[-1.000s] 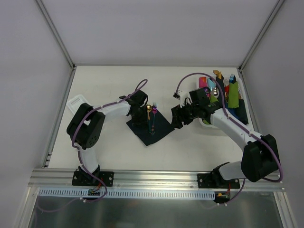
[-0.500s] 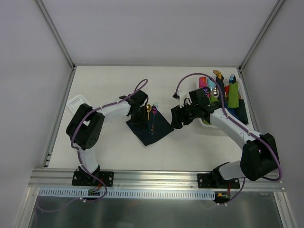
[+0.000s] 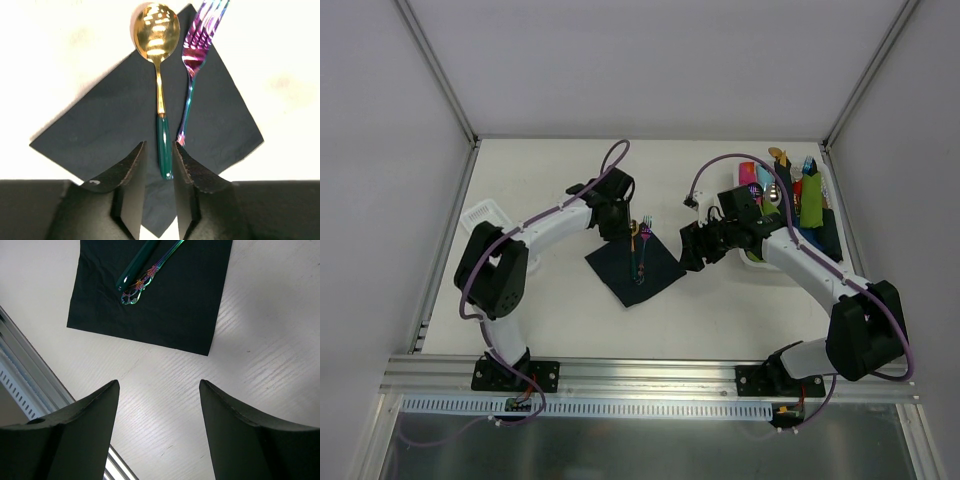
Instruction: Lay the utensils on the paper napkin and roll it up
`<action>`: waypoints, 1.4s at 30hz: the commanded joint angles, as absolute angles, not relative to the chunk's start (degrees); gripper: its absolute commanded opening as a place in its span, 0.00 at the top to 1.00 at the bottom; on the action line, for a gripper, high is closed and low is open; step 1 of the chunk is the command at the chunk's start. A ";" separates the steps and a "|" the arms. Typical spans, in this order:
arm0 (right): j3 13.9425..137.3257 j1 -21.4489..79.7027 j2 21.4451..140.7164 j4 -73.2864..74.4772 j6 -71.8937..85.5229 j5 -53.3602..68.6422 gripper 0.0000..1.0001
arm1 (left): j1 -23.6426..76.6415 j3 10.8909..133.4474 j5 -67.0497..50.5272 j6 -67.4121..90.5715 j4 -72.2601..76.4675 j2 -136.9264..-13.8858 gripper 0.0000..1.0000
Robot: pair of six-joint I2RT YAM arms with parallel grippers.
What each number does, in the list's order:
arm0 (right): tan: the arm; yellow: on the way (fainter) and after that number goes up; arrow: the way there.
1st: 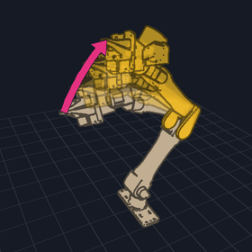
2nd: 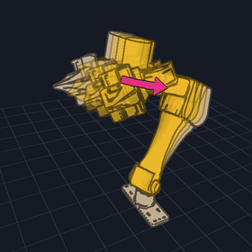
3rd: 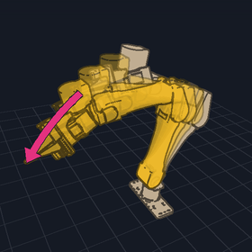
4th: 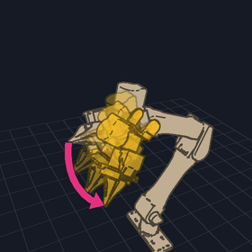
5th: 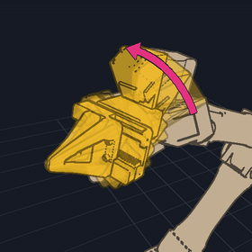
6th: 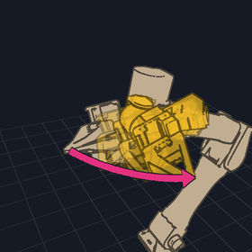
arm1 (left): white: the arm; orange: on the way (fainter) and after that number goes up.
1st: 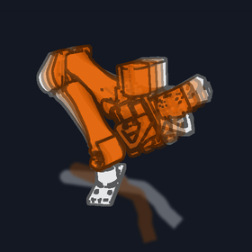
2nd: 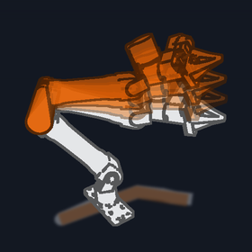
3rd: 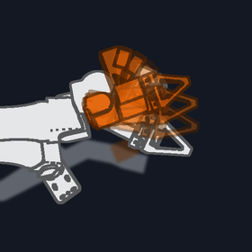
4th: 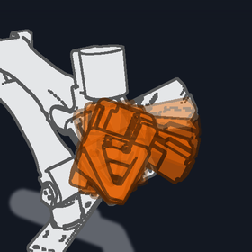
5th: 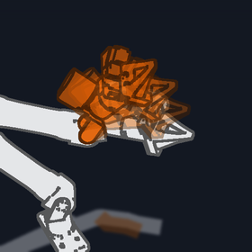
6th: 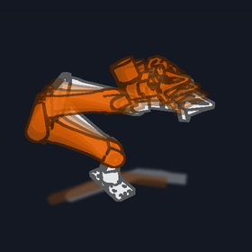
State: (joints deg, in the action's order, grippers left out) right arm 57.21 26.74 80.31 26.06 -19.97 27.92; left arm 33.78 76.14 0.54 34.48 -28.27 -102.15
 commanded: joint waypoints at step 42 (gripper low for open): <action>59.15 24.52 81.12 27.07 -19.69 30.59 0.31 | 33.75 79.98 0.18 34.28 -27.95 -116.37 0.81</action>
